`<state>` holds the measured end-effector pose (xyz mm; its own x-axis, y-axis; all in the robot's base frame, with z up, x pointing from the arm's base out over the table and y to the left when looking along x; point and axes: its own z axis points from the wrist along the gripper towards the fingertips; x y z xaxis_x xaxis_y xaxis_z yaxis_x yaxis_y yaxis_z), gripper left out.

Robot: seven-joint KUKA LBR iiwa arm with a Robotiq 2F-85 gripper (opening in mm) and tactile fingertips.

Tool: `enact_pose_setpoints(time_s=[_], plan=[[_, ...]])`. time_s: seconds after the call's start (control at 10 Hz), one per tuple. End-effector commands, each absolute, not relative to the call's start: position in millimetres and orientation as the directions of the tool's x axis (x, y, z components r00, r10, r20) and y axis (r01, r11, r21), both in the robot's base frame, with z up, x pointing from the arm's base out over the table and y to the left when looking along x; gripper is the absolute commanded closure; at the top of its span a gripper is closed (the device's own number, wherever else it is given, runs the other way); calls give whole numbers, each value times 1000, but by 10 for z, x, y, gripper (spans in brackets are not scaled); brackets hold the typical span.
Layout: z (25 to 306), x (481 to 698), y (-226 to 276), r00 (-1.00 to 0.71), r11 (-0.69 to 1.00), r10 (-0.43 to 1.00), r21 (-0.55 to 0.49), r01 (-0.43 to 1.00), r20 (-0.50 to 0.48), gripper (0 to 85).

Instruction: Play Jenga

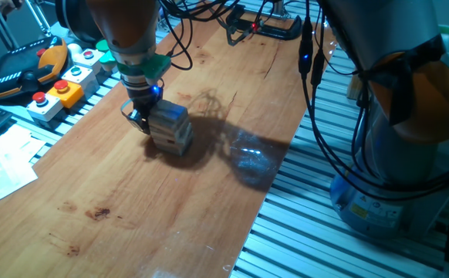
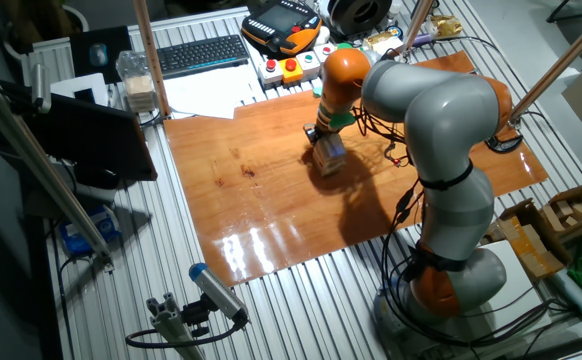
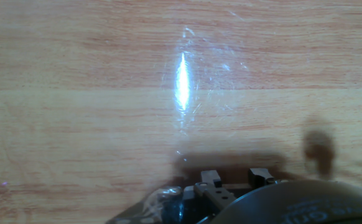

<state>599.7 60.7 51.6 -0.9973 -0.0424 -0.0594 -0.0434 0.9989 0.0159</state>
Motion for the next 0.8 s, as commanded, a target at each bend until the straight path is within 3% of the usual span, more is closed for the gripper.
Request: enact_pose_setpoints(time_s=[0.0,0.7], plan=[[513,5995,608,-997,999,-44,16,-45,-59,840],[527,5974,607,-997,999,-49,16,-50,-58,840]])
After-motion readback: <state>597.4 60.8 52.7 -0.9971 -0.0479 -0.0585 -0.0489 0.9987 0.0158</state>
